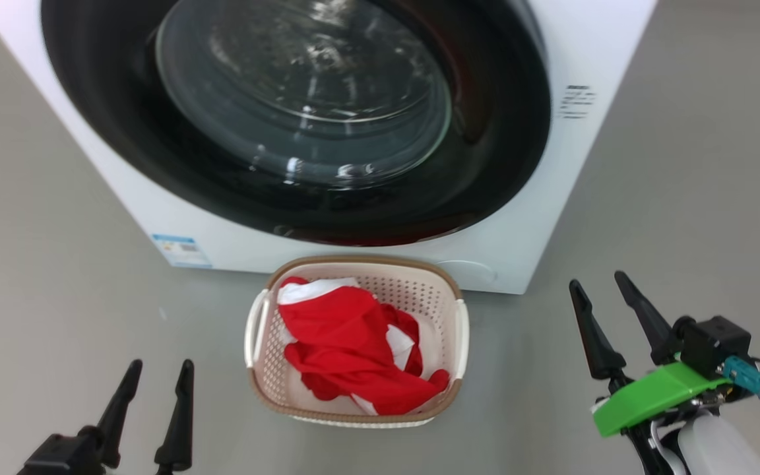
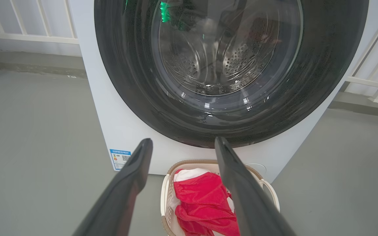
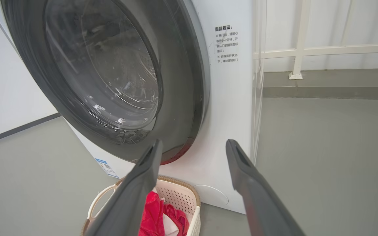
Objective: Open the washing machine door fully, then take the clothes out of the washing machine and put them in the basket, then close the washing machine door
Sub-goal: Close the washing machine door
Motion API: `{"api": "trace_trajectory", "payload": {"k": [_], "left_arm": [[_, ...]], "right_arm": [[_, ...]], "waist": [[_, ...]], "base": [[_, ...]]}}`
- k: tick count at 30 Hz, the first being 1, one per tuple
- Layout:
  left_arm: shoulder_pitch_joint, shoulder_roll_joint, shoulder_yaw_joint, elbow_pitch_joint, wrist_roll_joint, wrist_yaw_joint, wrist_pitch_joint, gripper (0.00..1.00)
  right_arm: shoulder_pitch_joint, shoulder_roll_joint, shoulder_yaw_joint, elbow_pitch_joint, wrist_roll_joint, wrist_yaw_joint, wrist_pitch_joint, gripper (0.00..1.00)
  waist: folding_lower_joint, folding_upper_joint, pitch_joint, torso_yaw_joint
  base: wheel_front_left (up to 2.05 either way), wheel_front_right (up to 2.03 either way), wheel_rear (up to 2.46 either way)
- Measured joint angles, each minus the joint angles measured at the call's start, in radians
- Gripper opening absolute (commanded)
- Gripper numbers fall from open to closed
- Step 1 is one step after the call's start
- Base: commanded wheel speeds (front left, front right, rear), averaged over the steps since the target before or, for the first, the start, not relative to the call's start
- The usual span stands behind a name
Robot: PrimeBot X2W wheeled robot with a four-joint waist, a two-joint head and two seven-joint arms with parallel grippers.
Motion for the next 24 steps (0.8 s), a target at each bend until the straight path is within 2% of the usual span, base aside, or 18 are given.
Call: {"api": "trace_trajectory", "payload": {"k": [24], "left_arm": [[0.076, 0.007, 0.055, -0.021, 0.007, 0.0, 0.0, 1.0]], "right_arm": [[0.173, 0.013, -0.056, -0.051, 0.0, 0.0, 0.0, 1.0]], "waist": [[0.0, 0.0, -0.07, -0.141]], "base": [[0.0, 0.0, 0.0]]}}
